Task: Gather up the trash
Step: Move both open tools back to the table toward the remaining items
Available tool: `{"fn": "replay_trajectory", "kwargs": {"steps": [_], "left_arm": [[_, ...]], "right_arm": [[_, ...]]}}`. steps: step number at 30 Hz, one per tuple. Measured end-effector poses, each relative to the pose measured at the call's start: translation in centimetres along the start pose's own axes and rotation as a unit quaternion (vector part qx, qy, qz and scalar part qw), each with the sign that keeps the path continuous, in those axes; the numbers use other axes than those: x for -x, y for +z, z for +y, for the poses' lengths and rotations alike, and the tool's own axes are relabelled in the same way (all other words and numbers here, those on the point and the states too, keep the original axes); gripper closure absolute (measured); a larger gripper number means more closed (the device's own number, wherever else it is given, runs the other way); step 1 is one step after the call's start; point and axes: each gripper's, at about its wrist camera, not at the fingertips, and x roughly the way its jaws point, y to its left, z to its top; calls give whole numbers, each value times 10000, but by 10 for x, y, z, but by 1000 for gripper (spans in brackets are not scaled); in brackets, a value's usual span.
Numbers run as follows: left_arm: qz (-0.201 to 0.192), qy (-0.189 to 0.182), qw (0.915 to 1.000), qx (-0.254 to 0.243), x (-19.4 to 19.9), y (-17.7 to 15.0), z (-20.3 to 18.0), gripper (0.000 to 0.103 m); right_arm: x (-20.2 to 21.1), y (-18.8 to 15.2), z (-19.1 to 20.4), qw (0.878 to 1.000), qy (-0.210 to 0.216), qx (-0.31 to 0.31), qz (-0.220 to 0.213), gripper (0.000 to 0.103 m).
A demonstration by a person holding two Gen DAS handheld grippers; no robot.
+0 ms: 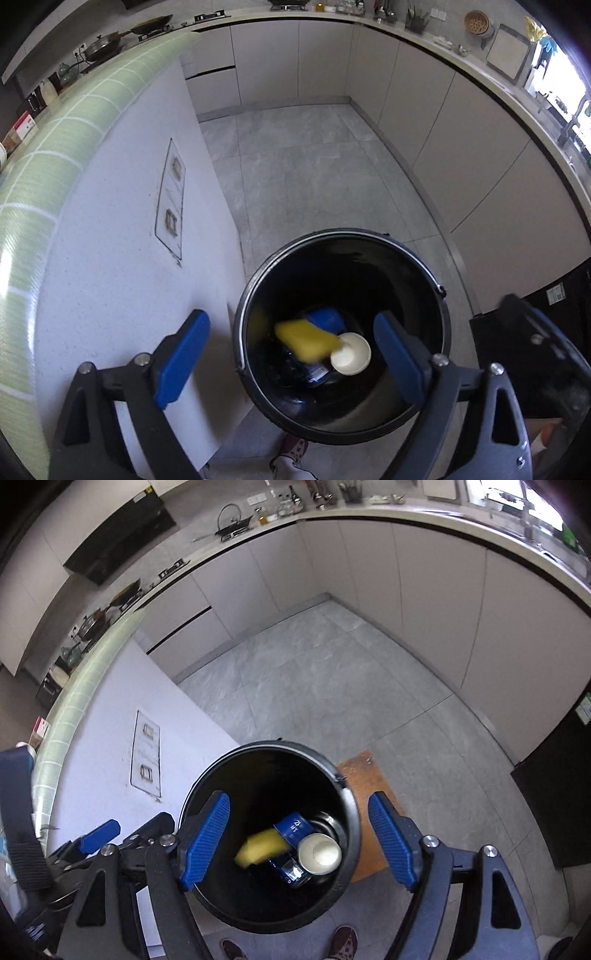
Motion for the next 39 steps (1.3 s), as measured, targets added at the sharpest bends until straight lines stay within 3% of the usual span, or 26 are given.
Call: {"fn": "replay_trajectory", "kwargs": {"steps": [5,15,25,32,39], "left_arm": [[65,-97,9999,-100,-3,7,0,11],[-257,-676,9972,-184,43,18,-1,11],[-199,-1621,9863,-234,75,34,17,11],[-580,-1757,9826,-181,122,50,44,11],[-994,-1589,9823,51,160,48,102,11]], "right_arm": [[21,1,-2,9997,-127,-72,-191,24],[63,2,-4,9982,-259,-269,-463,24],[97,-2,2,9959,-287,-367,-772,24],[117,-1,22,9947,-264,-241,-969,24],[139,4,96,9927,102,332,-1151,24]]}}
